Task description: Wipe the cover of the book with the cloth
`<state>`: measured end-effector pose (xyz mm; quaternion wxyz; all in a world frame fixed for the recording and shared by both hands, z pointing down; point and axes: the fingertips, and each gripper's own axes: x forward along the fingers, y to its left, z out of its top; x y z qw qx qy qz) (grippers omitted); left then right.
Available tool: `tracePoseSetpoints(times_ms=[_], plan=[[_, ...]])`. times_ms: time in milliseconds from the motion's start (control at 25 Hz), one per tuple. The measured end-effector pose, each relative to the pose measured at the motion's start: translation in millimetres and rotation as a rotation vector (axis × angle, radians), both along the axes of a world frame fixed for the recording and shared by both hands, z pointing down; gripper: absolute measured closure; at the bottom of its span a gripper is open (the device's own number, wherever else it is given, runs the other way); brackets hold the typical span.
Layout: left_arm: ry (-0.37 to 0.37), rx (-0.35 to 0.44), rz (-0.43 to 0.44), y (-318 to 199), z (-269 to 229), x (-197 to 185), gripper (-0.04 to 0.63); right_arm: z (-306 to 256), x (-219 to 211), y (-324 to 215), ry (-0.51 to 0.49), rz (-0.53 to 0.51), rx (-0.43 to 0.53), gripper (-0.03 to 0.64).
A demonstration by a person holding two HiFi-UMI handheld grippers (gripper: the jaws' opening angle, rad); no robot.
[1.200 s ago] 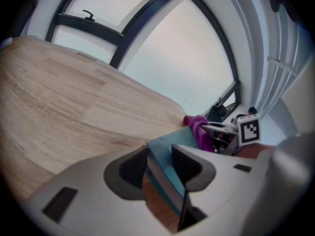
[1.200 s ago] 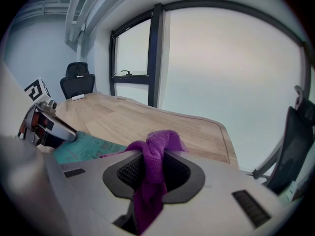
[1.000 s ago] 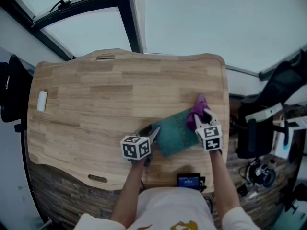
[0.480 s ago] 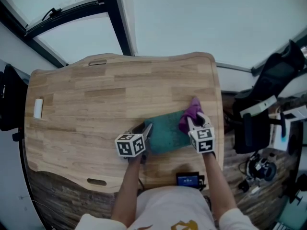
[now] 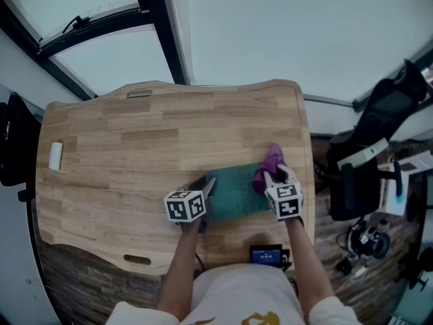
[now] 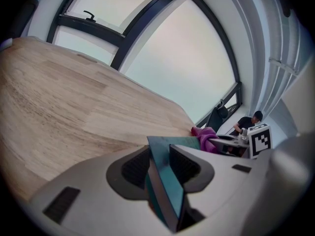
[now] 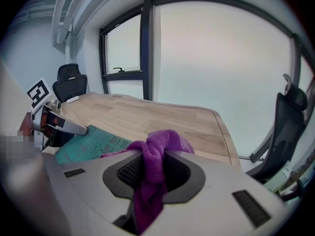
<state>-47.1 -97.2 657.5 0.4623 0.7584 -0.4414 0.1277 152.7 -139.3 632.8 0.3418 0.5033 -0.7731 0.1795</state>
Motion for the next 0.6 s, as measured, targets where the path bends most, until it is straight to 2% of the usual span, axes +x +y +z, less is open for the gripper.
tracePoseSetpoints(times_ms=[240,600], plan=[[0.032,-0.013,-0.001,-1,0,0,0.466,2,-8,2,-0.024,-0.003,-0.033,0.540],[0.031,-0.013,0.002,-1,1,-1,0.466,0,-17,-3,-0.014,-0.021,-0.045,0.540]])
